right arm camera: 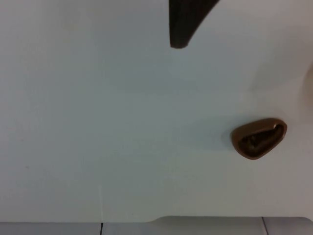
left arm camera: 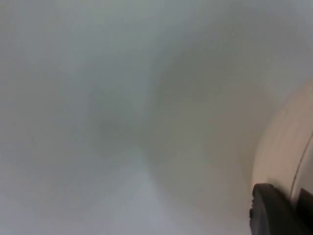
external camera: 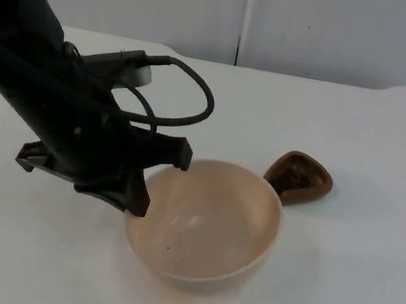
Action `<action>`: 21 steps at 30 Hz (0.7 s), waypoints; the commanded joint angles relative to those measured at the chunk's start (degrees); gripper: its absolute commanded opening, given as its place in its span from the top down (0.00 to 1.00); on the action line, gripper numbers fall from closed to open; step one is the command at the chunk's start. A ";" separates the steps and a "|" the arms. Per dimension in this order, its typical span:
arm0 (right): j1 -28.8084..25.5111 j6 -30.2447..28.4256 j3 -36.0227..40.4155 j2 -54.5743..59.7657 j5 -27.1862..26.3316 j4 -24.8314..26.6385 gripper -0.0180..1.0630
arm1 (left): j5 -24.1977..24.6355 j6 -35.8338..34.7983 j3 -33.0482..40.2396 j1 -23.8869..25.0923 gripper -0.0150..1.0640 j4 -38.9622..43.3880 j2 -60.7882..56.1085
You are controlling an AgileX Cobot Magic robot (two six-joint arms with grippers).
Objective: Pick up the bowl with the left hand and pour the coffee beans from the cup into the bowl with the right hand.
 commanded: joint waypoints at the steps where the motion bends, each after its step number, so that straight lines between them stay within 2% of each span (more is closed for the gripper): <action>1: 0.24 -0.88 -0.10 -0.23 -0.19 -0.37 0.01 | 0.45 -0.07 -0.14 -0.01 0.99 0.27 -0.82; 10: 0.24 -0.88 -0.10 -0.23 -0.19 -0.37 0.01 | 0.61 -0.07 -0.14 0.71 0.99 0.17 -1.17; 20: 0.24 -0.88 -0.10 -0.23 -0.19 -0.37 0.01 | 5.32 -0.31 -0.14 9.58 0.99 3.70 -4.39; 21: 0.24 -0.88 -0.10 -0.23 -0.19 -0.37 0.01 | 5.62 -1.77 -0.14 10.35 0.99 6.09 -5.50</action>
